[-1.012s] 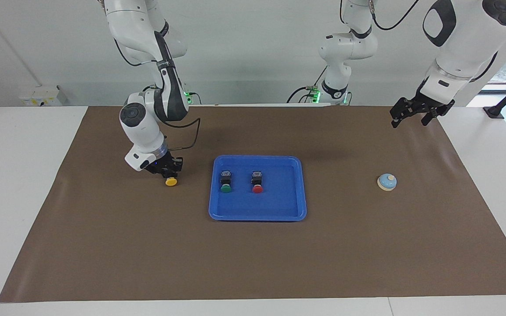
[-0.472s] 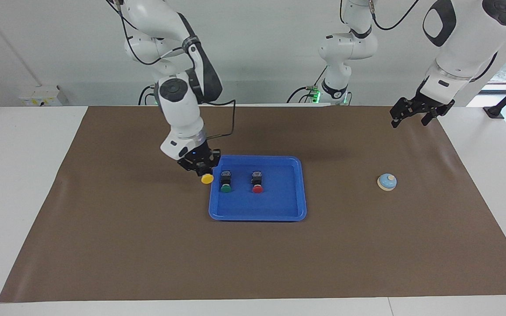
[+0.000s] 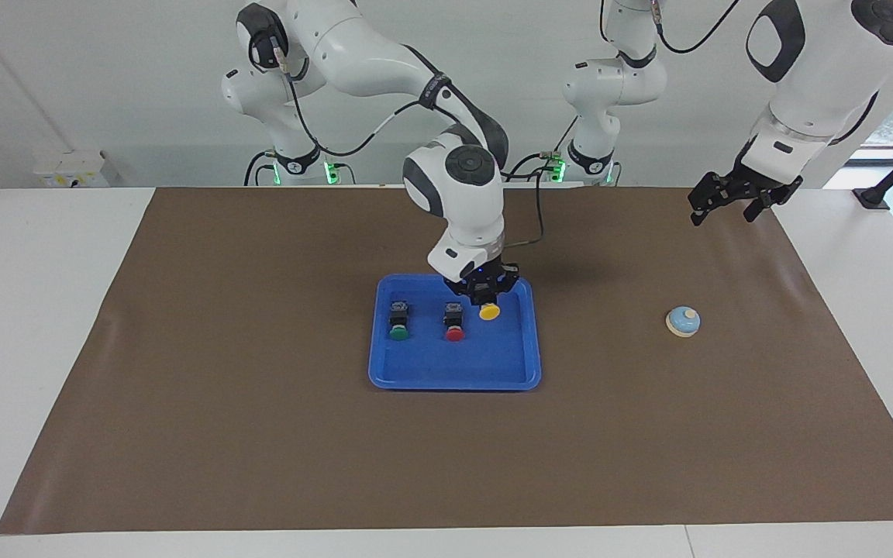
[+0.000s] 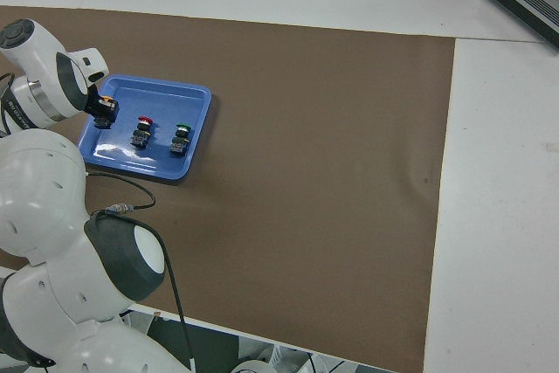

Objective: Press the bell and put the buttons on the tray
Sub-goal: 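Carry the yellow button into the tray and release it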

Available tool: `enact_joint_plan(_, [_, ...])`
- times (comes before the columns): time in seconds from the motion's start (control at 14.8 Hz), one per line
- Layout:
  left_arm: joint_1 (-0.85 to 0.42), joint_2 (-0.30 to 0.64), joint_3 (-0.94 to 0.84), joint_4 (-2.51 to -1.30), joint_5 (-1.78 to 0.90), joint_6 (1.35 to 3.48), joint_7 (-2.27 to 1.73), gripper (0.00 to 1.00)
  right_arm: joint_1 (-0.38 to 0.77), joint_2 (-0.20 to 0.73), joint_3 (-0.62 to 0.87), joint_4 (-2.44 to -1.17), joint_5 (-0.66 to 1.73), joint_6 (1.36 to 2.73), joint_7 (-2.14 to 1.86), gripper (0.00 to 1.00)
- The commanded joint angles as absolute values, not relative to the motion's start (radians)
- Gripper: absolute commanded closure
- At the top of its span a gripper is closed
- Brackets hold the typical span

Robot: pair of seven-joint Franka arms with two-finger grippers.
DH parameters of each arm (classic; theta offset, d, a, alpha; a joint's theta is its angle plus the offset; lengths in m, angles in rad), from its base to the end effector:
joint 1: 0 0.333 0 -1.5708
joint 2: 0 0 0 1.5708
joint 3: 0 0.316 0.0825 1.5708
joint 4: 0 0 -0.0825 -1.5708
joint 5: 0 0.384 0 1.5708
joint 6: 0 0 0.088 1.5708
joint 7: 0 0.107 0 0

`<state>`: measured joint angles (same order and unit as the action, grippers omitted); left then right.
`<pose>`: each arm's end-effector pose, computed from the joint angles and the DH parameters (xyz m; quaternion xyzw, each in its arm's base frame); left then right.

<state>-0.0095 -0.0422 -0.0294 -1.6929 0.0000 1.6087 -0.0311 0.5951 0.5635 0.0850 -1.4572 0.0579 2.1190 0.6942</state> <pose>0.5415 -0.0214 0.5932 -0.9998 0.0039 0.0210 0.0014 0.5636 0.4452 0.3669 -0.9972 0.0285 -0.0083 0.0686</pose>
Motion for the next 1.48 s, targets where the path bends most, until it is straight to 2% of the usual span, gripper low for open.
enact_joint_plan(0.0, [-0.009, -0.049, -0.026, -1.701, -0.008, 1.615, -0.034, 0.00, 0.598, 0.626, 0.081, -1.404, 0.051, 2.150, 0.745, 1.00])
enact_joint_plan(0.4, [-0.009, -0.048, -0.026, -1.701, -0.008, 1.615, -0.034, 0.00, 0.627, 0.644, 0.081, -1.425, 0.055, 2.204, 0.769, 1.00])
enact_joint_plan(0.67, [-0.009, -0.049, -0.026, -1.701, -0.008, 1.615, -0.034, 0.00, 0.627, 0.644, 0.081, -1.482, 0.057, 2.293, 0.775, 0.65])
enact_joint_plan(0.74, [-0.009, -0.049, -0.026, -1.701, -0.008, 1.615, -0.034, 0.00, 0.626, 0.644, 0.081, -1.483, 0.057, 2.287, 0.775, 0.43])
enact_joint_plan(0.81, [-0.009, -0.049, -0.026, -1.701, -0.008, 1.615, -0.034, 0.00, 0.624, 0.641, 0.081, -1.476, 0.052, 2.272, 0.775, 0.03])
enact_joint_plan(0.88, [-0.011, -0.049, -0.026, -1.701, -0.008, 1.615, -0.034, 0.00, 0.626, 0.638, 0.080, -1.468, 0.051, 2.234, 0.775, 0.00])
enact_joint_plan(1.08, [-0.009, -0.049, -0.026, -1.701, -0.008, 1.615, -0.034, 0.00, 0.604, 0.586, 0.077, -1.372, 0.040, 2.025, 0.767, 0.00])
enact_joint_plan(1.28, [-0.009, -0.048, -0.026, -1.701, -0.008, 1.615, -0.034, 0.00, 0.552, 0.494, 0.075, -1.388, 0.034, 1.999, 0.732, 0.00])
enact_joint_plan(1.42, [-0.009, -0.049, -0.026, -1.701, -0.008, 1.615, -0.034, 0.00, 0.523, 0.401, 0.066, -1.451, 0.031, 1.956, 0.657, 0.00])
